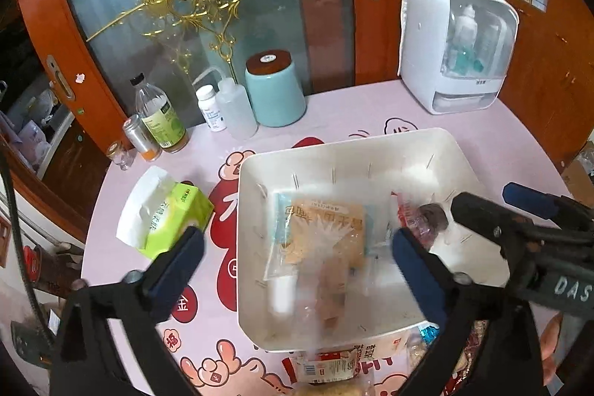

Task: Organize snacks
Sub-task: 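Open both tools to drop the bags into the white tray, then move both tools back and lower left tool onto the green-wrapped cake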

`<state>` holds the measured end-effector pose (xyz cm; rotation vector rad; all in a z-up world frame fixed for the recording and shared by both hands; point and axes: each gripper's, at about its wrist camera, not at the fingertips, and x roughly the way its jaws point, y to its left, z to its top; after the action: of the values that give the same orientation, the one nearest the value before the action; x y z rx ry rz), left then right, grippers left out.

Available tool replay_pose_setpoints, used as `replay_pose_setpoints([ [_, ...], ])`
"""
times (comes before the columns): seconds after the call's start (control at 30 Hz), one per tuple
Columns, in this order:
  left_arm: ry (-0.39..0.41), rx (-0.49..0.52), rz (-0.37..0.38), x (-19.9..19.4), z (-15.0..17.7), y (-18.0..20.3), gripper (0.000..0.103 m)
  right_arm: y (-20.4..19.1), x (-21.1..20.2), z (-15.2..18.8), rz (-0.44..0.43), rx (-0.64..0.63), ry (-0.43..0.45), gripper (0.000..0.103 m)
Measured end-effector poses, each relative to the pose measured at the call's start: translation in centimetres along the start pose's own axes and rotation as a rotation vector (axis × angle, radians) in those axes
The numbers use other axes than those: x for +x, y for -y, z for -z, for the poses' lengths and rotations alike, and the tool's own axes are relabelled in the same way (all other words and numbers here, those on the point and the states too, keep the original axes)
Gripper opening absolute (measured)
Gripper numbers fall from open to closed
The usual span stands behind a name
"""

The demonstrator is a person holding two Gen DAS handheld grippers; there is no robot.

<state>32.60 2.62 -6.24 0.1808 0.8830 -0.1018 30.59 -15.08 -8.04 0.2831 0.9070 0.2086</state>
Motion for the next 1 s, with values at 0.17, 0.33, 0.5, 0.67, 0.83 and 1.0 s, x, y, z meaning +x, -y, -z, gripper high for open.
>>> replay_pose_setpoints([
  [0.17,0.006,-0.028,-0.007,-1.7,0.6,-0.5,0.103,-0.5,-1.7,0.4,-0.007,-0.006,0.017,0.09],
  [0.33,0.016,-0.04,-0.016,-4.2,2.2,-0.6,0.103,-1.0,-3.8,1.6,-0.013,-0.025,0.031,0.09],
  [0.5,0.03,-0.039,-0.024,-7.3,4.1,0.1,0.103,-1.5,-6.4,3.3,-0.027,-0.044,0.046,0.09],
  [0.67,0.058,-0.053,-0.034,-11.4,5.9,0.9,0.103,-1.8,-9.9,4.8,-0.03,-0.062,0.076,0.09],
  [0.83,0.072,-0.076,-0.038,-15.3,8.2,1.7,0.103,-2.0,-13.3,6.5,-0.018,-0.092,0.104,0.09],
  [1.0,0.091,-0.098,-0.055,-18.7,10.6,2.5,0.103,-2.0,-16.0,8.4,-0.026,-0.122,0.114,0.09],
])
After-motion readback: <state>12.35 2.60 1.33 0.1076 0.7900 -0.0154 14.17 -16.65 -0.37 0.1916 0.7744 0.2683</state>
